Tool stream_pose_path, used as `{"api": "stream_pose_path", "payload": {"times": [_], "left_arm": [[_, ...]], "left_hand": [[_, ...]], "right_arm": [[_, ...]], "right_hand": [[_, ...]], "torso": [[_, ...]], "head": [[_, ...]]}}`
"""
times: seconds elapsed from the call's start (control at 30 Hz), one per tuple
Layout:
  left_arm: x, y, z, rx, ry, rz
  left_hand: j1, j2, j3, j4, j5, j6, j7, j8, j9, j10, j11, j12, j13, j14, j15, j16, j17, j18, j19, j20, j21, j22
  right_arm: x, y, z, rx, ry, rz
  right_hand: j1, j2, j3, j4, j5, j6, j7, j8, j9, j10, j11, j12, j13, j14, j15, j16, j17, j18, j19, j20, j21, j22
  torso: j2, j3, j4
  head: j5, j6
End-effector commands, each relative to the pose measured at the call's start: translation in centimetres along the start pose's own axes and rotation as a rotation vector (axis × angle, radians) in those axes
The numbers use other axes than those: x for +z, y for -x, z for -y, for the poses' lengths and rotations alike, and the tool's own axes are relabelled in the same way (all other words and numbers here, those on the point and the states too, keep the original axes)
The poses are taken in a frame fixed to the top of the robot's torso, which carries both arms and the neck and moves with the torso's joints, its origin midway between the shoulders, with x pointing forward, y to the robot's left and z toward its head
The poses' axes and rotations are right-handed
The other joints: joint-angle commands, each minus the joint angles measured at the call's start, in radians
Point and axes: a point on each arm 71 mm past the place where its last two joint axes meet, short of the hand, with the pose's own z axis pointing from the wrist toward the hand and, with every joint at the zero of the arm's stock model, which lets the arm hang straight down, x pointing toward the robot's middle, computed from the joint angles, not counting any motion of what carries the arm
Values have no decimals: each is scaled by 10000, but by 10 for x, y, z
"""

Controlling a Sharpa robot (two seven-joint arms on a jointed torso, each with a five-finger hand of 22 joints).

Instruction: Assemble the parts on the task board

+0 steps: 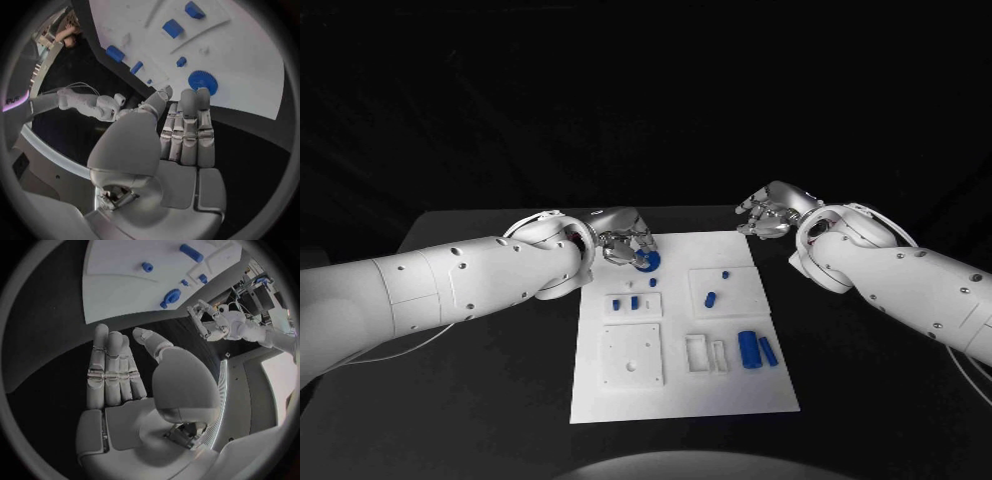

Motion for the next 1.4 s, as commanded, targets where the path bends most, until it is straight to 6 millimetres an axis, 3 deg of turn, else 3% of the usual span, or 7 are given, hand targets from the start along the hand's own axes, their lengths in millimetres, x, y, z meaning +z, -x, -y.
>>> {"api": "stream_pose_path", "payload": {"times": [0.03, 0.2, 0.33, 0.4, 0.47, 0.57, 1.4], "left_arm": [[4, -5, 8, 1608, -875, -171], [9, -13, 10, 2069, -929, -593], [13, -18, 11, 2252, -933, -856], [14, -19, 11, 2320, -941, -958], [14, -22, 11, 2369, -932, -1059], [14, -26, 11, 2433, -924, -1167], [19, -42, 7, 2602, -647, -1440]], "left_hand": [[61, -47, 135, -61, 25, 138, -62, -37, 13, -59, -43, -53, -13, 53, -95, 170, 33, 109, 59, -38, 115, 243], [9, -98, 272, -161, -3, 191, -23, -60, 4, -318, -2, -70, -16, 60, -99, 391, 26, 97, 54, -75, 393, 249], [51, -141, 97, -92, -36, 90, -4, -59, 3, -641, 33, -57, -17, 6, -87, 352, -64, 86, -5, -43, 390, 220], [108, -128, -26, -12, -111, 79, -10, -57, 5, -623, 16, -57, -18, 6, -106, 360, -124, 67, -9, -52, 367, 208], [103, -103, -50, 29, -266, 82, -18, -56, 5, -428, -26, -47, -19, 20, -132, 378, -142, 49, 4, -72, 347, 198], [86, -80, -36, 52, -443, 111, 13, -54, 6, -240, -40, -58, -19, 70, -122, 434, -150, 38, 56, -82, 340, 196], [-45, -9, 440, 32, -579, 99, 74, -58, 3, 56, -57, -60, -20, 78, -77, 1173, -153, 131, 110, -62, 832, 235]], "right_arm": [[0, 4, -2, 992, 277, 567], [1, 6, -1, 1853, 485, 840], [1, 5, -4, 2517, 1097, 648], [1, 5, -5, 2676, 1334, 660], [1, 6, -7, 2902, 1613, 807], [1, 8, -9, 3165, 1920, 1091], [-1, 14, -13, 3759, 2385, 1877]], "right_hand": [[147, 32, 170, -41, -190, -41, 152, -19, -12, 64, 237, -1103, -1292, -694, 300, -866, -866, -185, -1096, 272, -53, -442], [17, 27, 1062, -36, -225, -103, 325, -27, -15, -36, 806, -3393, -4053, -1516, 948, -3139, -3320, -240, -3106, 983, -154, -2567], [-14, 159, 1741, -145, 130, -190, 349, -18, -16, 79, 1066, -4909, -4886, -1390, 1458, -5604, -6352, -99, -4058, 1749, -142, -6270], [12, 173, 1769, -188, 141, -180, 336, 0, -12, 145, 1060, -5241, -4899, -1199, 1525, -6044, -7173, -10, -3867, 1844, -147, -7525], [13, 202, 1744, -215, 159, -171, 391, -3, -13, 231, 1108, -5357, -4867, -1092, 1560, -6212, -7117, 5, -3531, 1879, -108, -9123], [6, 189, 1723, -196, 287, -157, 407, -3, -12, 260, 1126, -5349, -4889, -1051, 1547, -6179, -7154, -7, -3344, 1833, -71, -9895], [-62, 172, 1592, -196, 623, -250, 448, -15, -18, 36, 1213, -5377, -4893, -1216, 1649, -6243, -7179, 55, -3546, 1987, -100, -10113]], "torso": [[2, 0, 9], [-6, 5, 8], [-8, 5, 13], [-5, 4, 13], [-4, 3, 7], [-2, 6, 19], [-1, 2, 17]], "head": [[1, 3], [14, -37], [18, -36], [33, -48], [70, -65], [51, -55], [-51, -62]]}}
